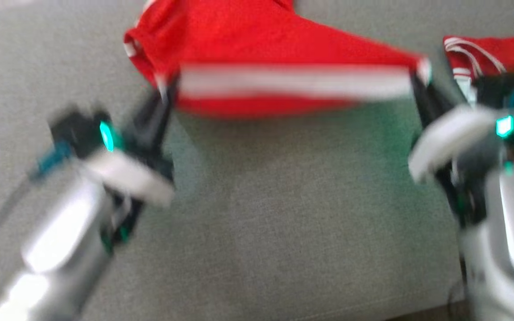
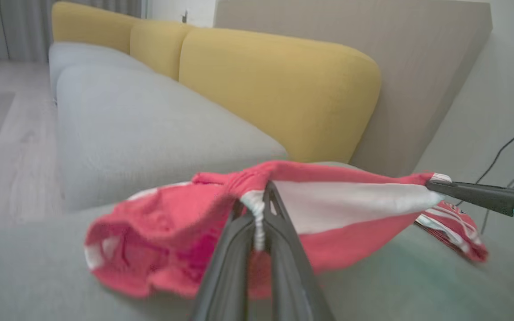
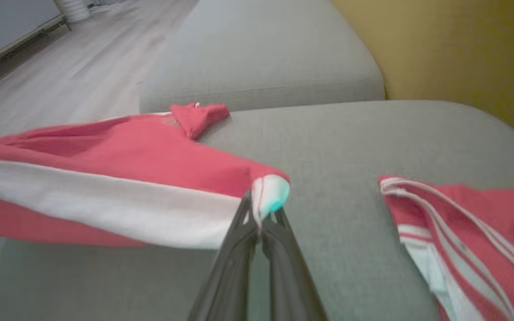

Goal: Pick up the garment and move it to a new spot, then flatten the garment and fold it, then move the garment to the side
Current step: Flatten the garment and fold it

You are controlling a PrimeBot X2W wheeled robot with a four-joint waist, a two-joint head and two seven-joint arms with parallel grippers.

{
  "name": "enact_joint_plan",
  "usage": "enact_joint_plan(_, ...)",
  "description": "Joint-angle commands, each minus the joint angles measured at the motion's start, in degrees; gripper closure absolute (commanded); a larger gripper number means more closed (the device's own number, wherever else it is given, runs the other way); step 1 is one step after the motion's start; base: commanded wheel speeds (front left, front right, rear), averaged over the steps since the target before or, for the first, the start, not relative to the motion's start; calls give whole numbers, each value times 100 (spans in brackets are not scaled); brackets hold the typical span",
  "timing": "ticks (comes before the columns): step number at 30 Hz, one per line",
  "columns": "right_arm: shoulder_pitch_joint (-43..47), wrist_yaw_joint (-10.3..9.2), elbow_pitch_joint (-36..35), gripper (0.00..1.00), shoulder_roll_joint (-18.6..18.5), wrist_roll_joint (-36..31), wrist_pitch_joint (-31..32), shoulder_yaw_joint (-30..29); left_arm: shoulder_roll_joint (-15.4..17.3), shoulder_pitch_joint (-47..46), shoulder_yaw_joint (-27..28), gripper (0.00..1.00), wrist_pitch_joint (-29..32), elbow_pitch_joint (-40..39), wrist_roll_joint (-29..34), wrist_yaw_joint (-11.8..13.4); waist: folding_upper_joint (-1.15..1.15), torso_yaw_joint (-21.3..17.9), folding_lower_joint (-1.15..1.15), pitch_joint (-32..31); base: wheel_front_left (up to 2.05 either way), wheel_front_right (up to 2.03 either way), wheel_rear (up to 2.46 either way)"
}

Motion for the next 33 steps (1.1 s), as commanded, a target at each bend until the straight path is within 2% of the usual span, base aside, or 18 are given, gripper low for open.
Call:
enact_joint_plan(1,426,37,-664,100,78,-70,341,5,279,279,142,100,-20,-406,-133,100,0,58,1,-274,0,0,0)
enact_joint_plan(6,2057,37,-1972,100,150,-162,1420,-516,481,1719,-38,100,323,-1284,-647,548,0,181,1,-641,0,0,0)
enact_joint_plan(8,2350,37,-2218,100,163,-160,1633,-626,531,1980,-95,100,449,-1501,-767,632,0,210,1,-694,0,0,0)
enact_joint_plan(12,3285,37,-3103,100,188,-72,2432,-958,700,2932,-311,100,1022,-2350,-1306,1089,0,306,1,-845,0,0,0)
enact_joint_plan(16,3574,37,-3703,100,191,98,2687,-1172,788,3295,-360,100,1292,-2957,-1568,1391,0,424,1,-886,0,0,0)
enact_joint_plan(20,3261,37,-3898,100,191,-18,2547,-1124,688,3272,-242,100,1112,-3033,-1581,1440,0,540,1,-862,0,0,0)
enact_joint_plan(24,2405,37,-3633,100,154,-255,2395,-758,451,2921,-23,100,831,-2749,-1529,1388,0,638,1,-763,0,0,0)
enact_joint_plan(28,1209,37,-2911,100,-114,-283,2254,-424,33,2319,87,100,685,-2247,-1507,1270,0,800,1,-559,0,0,0)
enact_joint_plan(33,-223,37,-1694,100,-495,-269,2109,-96,-647,1504,130,100,551,-1425,-1519,1131,0,1051,1,-235,0,0,0)
